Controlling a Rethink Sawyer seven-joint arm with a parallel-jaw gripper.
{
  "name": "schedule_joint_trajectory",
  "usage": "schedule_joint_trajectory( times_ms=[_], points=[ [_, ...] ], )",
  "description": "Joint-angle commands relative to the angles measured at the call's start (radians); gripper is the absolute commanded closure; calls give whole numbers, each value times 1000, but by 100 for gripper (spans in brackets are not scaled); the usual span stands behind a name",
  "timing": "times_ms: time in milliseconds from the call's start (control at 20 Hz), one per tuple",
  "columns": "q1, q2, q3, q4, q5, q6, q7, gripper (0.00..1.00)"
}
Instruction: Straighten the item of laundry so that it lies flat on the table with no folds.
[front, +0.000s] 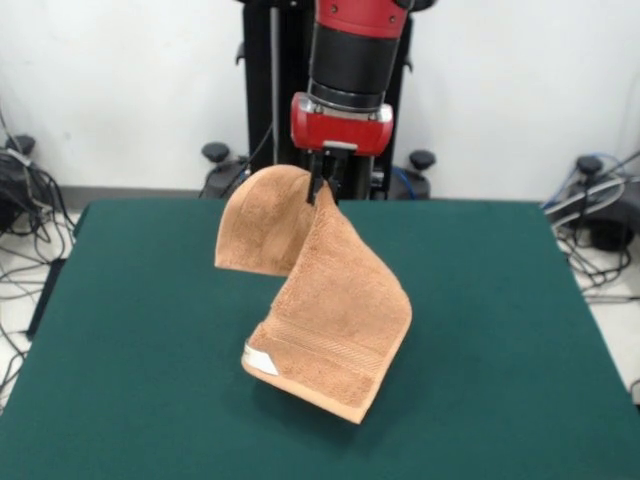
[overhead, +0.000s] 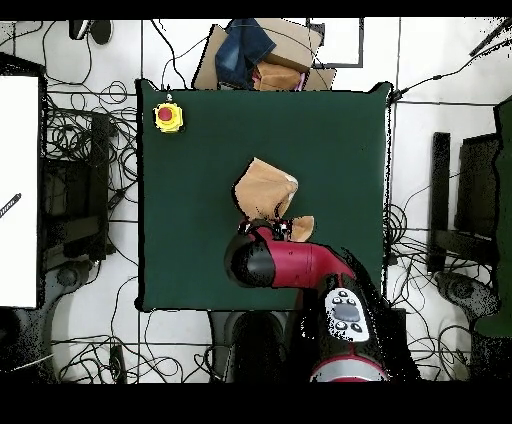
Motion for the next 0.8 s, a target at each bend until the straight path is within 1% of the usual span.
schedule_joint_trajectory(
  times_ms=[50,400,800],
  points=[
    [23,22,12,44,21,-49,201,100],
    [22,33,15,49,28,-62,210,100],
    [4,29,43,66,29,-92,218,100]
  ],
)
